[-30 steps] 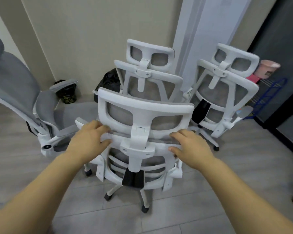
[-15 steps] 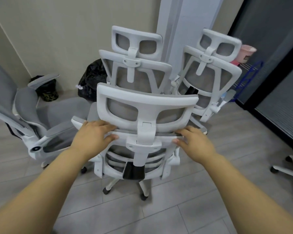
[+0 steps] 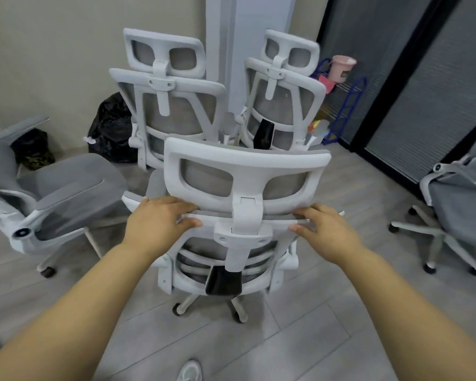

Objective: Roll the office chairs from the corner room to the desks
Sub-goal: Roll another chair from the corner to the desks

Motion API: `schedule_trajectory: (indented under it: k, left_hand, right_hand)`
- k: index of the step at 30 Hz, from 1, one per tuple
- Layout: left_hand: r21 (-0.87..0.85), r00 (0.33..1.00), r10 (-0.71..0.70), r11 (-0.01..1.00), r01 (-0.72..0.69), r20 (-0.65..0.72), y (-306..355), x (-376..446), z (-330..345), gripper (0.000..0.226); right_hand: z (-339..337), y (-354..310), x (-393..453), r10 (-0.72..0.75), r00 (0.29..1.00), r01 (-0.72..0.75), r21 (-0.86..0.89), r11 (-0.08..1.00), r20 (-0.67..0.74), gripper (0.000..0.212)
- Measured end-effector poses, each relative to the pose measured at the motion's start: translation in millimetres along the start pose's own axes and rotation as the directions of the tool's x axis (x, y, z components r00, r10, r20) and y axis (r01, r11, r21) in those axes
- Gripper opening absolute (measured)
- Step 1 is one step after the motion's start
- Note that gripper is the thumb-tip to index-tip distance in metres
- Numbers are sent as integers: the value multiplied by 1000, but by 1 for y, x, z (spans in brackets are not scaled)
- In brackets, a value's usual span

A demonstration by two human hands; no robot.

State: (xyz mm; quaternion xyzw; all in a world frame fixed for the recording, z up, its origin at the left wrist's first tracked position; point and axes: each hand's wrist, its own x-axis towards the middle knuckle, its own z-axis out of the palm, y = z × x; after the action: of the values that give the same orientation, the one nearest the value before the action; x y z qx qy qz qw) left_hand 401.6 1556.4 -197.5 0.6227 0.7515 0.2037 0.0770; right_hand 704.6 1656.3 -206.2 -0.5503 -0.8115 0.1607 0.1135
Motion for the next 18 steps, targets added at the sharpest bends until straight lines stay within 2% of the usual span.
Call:
schedule_trajectory:
  k: [6, 11, 15, 18]
  left_hand:
    - [-69, 993, 120, 991, -118, 19, 79, -47, 32, 37]
    - [-104, 967, 220, 973, -207, 129, 149, -75, 56, 36]
    - [-121, 921, 342, 939, -323, 189, 206, -89, 79, 40]
    - [-178, 859, 460, 886, -428, 225, 246, -96, 98, 41]
  right_hand:
    - [-26, 67, -101, 117, 991, -118, -8, 993, -68, 37]
    - [-47, 118, -185, 242, 963, -246, -15, 969, -117, 38]
    - [-61, 153, -253, 374, 911, -379, 4, 925, -175, 38]
    - [-67, 173, -304, 484, 846, -491, 25, 871, -223, 37]
